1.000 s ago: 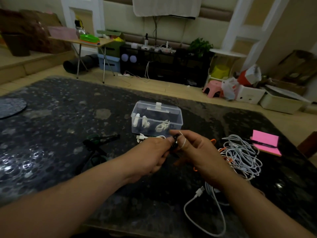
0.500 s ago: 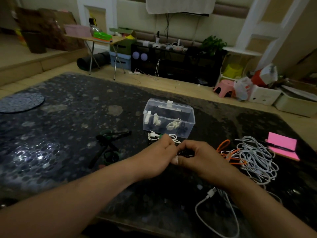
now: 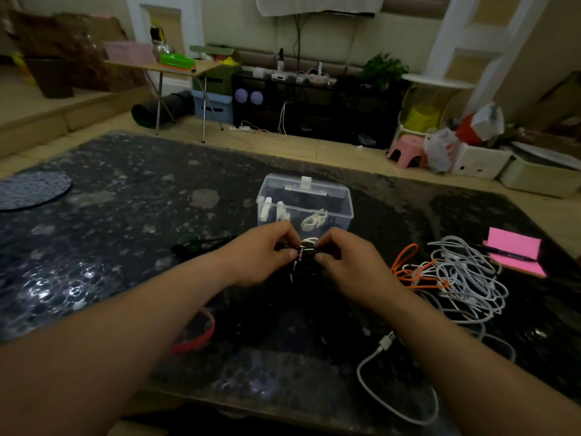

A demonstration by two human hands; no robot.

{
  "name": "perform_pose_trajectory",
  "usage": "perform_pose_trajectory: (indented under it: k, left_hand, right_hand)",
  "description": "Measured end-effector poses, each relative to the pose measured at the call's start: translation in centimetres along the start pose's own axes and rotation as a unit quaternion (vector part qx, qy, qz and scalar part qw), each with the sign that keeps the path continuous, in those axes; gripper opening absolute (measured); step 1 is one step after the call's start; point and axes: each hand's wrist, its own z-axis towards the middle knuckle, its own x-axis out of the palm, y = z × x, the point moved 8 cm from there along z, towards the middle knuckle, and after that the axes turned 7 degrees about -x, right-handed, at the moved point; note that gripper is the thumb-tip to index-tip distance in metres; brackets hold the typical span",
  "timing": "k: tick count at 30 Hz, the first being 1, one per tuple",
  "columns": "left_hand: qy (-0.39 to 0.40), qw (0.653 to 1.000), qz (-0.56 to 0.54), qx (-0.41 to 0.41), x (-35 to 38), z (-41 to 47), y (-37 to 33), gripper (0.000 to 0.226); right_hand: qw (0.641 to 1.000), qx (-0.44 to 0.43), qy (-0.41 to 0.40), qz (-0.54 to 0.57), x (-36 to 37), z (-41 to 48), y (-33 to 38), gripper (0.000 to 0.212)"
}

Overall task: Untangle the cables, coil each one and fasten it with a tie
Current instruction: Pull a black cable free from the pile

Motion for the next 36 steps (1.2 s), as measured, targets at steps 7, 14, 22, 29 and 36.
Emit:
perform_pose_trajectory:
  k: [7, 14, 22, 29, 36]
  left_hand:
    - [-0.112, 0.985, 0.13, 0.034, 0.1, 1.3, 1.1, 0.009]
    - [-0.125, 0.967, 0.219, 0.028, 0.5, 1.5, 1.2, 0.026]
    - [-0.164, 0.967, 0.166, 0.104, 1.6, 0.8, -4.0, 0.03]
    - [-0.046, 0.977, 0.132, 0.162, 6.8, -0.3, -9.3, 0.016]
    - [0.074, 0.961, 0.215, 0.156, 12.5, -1.9, -12.0, 0.024]
  right_hand:
    - [0.989, -0.052, -0.033, -0.135, 1.5, 1.8, 0.3, 0.008]
    - [0.994, -0.025, 0.006, -0.108, 1.4, 1.4, -1.1, 0.023]
    - [0.995, -0.031, -0.068, -0.059, -3.9, -0.6, -0.5, 0.017]
    - [0.991, 0.036, -0.116, -0.05, -12.0, -4.2, -2.9, 0.014]
    - [0.989, 0.066, -0.024, -0.13, -13.6, -8.0, -5.7, 0.016]
